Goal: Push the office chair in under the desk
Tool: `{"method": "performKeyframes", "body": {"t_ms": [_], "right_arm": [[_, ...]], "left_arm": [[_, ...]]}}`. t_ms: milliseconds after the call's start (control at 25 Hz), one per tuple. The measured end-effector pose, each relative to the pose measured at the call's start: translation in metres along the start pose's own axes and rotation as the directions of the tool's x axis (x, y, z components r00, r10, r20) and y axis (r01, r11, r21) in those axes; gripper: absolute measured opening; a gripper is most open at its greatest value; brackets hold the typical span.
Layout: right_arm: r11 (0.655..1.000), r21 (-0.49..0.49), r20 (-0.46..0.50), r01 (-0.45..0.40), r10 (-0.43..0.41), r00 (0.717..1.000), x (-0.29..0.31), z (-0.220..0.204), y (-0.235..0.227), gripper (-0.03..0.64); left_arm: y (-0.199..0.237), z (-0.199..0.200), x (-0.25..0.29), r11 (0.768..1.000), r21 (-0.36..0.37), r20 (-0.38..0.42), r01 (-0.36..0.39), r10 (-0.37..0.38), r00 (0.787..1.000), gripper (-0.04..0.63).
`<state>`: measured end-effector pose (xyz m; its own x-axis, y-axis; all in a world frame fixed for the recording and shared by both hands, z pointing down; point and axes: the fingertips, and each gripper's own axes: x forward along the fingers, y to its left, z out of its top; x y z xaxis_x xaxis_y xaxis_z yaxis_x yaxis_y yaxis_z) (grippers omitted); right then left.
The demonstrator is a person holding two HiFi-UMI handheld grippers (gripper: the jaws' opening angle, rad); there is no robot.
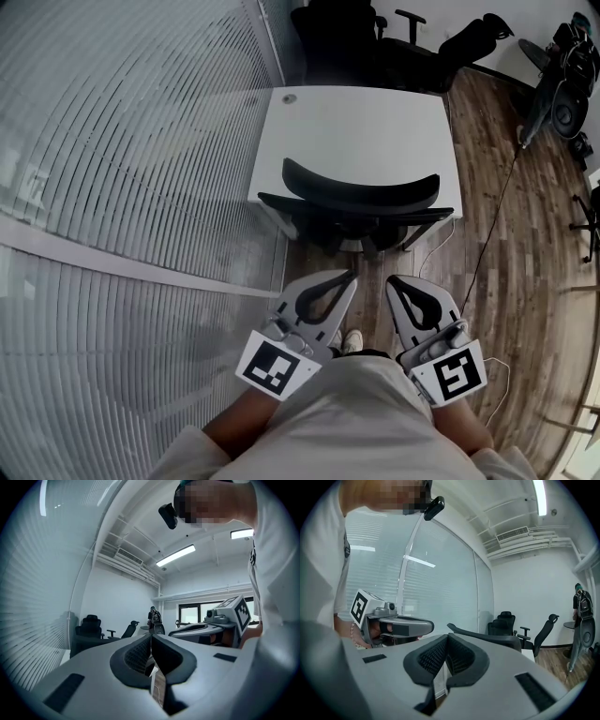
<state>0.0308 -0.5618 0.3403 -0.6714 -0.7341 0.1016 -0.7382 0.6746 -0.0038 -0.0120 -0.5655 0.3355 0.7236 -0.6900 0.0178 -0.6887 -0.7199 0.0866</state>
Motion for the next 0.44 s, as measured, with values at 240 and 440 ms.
{"method": "performKeyframes", "body": {"t_ms": [240,440], "right_arm": [[1.000,-0.003,0.003,-0.004,0.004,1.000,0.0024,0.0017,0.0030,0.029],[1.000,-0.003,0.001,-0.006,0.006,1.000,0.0020,0.0026,0.0060,0.029]], "left_arm": [[0.0002,-0.0026,-0.0025,1.000,0.000,-0.007,0.003,-0.003,1.000,0.038],[0.0000,-0.0014,-0.0046,1.000,-0.004,-0.006,0.001,-0.001,1.000,0.038]]}}
